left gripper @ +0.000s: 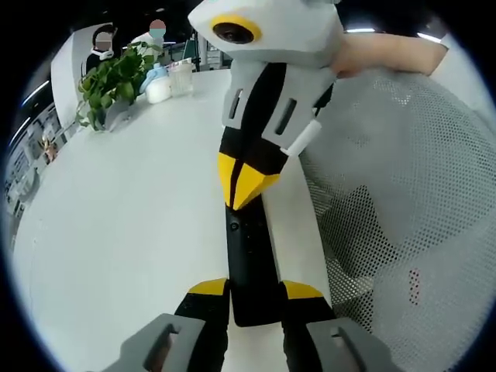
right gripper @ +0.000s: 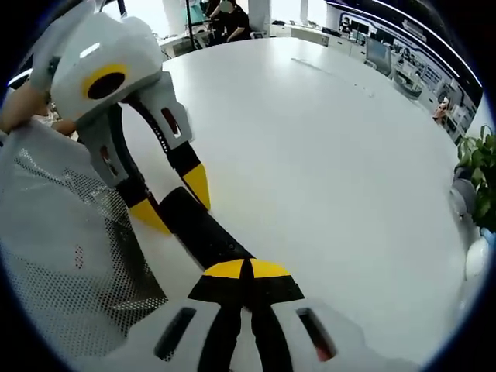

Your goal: Press the specified remote control buttons in sequence, fully releasing each button before pressing the next.

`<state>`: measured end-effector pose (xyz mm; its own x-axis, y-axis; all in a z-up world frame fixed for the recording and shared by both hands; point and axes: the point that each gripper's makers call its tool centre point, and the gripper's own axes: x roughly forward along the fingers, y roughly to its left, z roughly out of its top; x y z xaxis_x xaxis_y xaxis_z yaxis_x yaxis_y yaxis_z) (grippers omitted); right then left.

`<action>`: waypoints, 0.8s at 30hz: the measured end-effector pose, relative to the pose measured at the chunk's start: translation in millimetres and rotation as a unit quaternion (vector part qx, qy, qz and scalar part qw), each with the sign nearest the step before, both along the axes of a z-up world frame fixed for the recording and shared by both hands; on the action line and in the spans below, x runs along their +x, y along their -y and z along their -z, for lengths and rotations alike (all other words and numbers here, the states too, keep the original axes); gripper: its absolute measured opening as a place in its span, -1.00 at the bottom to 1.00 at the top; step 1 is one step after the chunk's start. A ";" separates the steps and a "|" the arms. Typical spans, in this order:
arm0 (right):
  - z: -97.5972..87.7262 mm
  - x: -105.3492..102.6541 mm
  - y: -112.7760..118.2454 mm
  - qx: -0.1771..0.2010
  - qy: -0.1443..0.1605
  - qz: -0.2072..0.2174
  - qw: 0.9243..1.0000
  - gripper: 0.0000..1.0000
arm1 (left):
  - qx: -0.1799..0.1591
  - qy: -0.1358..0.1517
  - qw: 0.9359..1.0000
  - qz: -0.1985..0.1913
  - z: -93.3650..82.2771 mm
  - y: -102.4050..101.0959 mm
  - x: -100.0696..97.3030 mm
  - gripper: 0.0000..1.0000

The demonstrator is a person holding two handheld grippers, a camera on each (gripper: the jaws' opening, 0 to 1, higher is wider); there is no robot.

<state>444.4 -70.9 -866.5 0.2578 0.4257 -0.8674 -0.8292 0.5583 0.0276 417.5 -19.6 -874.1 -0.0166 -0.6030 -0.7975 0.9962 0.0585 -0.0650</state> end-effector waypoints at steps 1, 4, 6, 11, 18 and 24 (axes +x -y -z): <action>0.1 0.4 0.5 0.001 0.000 0.002 1.000 -1.00 | 0.000 0.000 1.000 0.000 -0.3 0.0 -0.2 -0.50; 1.3 2.1 1.8 0.014 -0.010 0.023 1.000 -1.00 | 0.001 -0.001 1.000 0.000 0.0 0.2 -0.2 -0.50; 1.6 1.8 1.0 0.010 -0.008 0.020 1.000 -1.00 | 0.001 0.000 1.000 0.000 0.2 0.1 -0.1 -0.50; 0.1 2.2 1.2 0.006 -0.006 0.015 1.000 -1.00 | -0.001 -0.002 1.000 -0.001 0.3 -0.1 0.3 -0.50; 0.0 2.4 9.6 -0.011 -0.006 0.018 1.000 -1.00 | 0.000 -0.001 1.000 -0.002 0.0 0.2 0.4 -0.50; 0.1 2.8 3.4 -0.019 0.015 -0.013 1.000 -1.00 | -0.001 0.002 1.000 0.003 0.3 -0.1 -0.3 -0.50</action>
